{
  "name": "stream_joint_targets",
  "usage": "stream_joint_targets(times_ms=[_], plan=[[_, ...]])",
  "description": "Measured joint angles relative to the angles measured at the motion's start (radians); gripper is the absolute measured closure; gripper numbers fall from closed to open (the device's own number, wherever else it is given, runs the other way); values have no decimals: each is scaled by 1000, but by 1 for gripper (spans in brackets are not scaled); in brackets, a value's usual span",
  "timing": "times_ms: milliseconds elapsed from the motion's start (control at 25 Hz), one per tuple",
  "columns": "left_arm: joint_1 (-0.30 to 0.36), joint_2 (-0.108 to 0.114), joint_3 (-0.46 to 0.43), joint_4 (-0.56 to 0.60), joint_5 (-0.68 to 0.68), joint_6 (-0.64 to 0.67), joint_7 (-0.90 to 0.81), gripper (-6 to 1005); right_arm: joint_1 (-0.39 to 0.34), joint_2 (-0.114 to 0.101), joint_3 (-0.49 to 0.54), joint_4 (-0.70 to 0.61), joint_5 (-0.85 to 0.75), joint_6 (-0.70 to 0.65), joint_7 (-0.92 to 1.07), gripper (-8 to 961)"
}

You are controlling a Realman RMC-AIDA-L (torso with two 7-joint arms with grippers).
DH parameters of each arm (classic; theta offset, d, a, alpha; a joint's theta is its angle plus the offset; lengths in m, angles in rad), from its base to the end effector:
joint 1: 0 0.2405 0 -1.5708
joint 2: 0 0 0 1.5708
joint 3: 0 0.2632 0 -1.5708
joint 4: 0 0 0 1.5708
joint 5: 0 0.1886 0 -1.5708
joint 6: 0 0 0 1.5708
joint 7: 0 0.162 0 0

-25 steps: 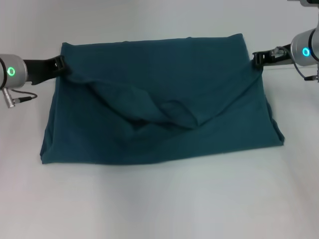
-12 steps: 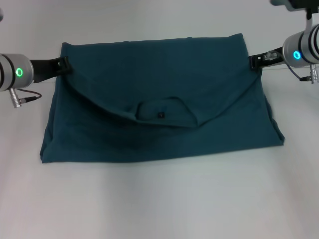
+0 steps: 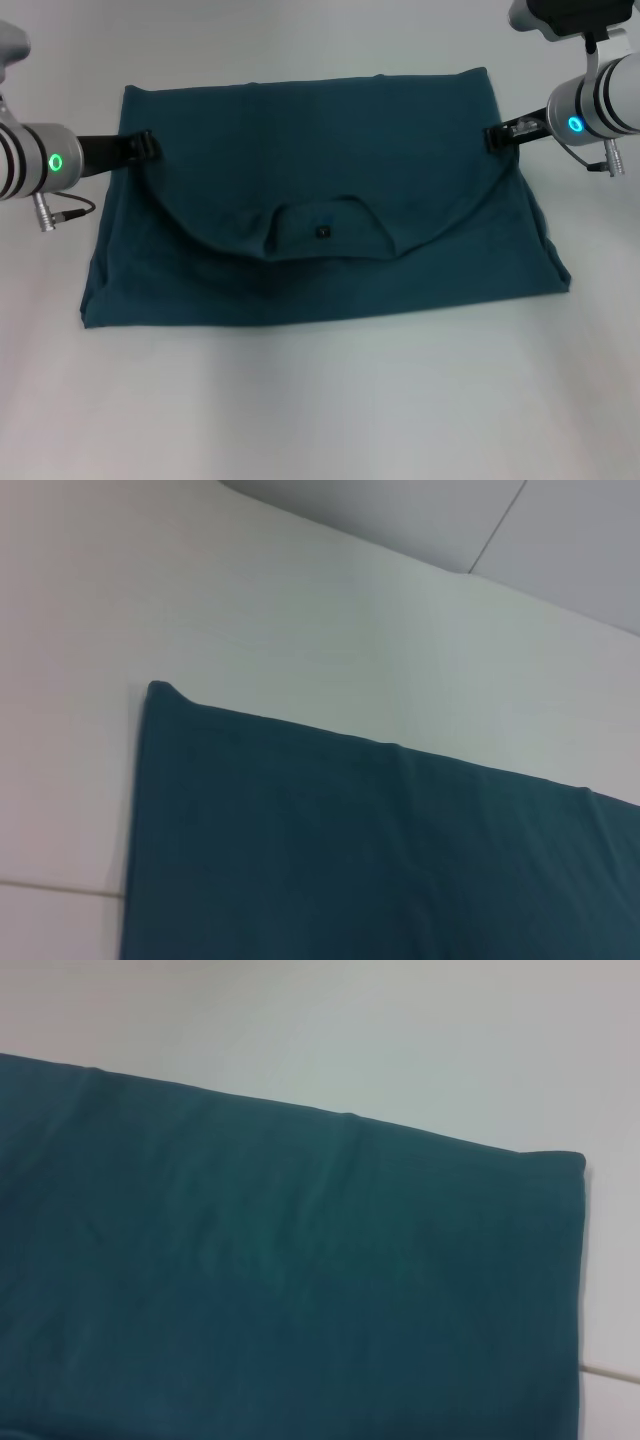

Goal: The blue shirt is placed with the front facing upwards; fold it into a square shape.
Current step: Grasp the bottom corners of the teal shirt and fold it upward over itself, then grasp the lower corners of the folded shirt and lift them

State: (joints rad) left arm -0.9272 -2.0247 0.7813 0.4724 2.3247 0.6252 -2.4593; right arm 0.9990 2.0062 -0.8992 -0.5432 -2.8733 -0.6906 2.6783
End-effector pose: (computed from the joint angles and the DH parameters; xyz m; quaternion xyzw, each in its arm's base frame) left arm -0.2264 0.4866 -0.0005 -0.7321 -0.5417 -0.1686 0.3771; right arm 0.2272 0.4956 0.0186 -0.7866 0.4281 -0.0297 0.4440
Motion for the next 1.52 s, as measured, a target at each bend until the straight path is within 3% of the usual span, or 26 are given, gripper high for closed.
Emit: stream_joint_targets(times_ms=[200, 560, 840, 960, 1320, 1520], plan=[[14, -4, -4, 5, -1, -1, -8, 830, -4, -4, 4, 0, 4, -16, 6, 851], [81, -5, -7, 69, -3, 42, -140, 653, -40, -13, 10, -77, 93, -133, -3, 446], [187, -4, -30, 225, -82, 197, -184, 346, -141, -17, 13, -234, 361, -316, -108, 237], [230, -2, -53, 263, -137, 280, -175, 248, -191, -23, 26, -266, 497, -418, -167, 236], [382, -10, -71, 302, -334, 444, -83, 272, -389, -23, 114, -266, 845, -674, -412, 243], [418, -20, -70, 291, -347, 480, -15, 286, -483, -13, 136, -263, 914, -762, -518, 246]])
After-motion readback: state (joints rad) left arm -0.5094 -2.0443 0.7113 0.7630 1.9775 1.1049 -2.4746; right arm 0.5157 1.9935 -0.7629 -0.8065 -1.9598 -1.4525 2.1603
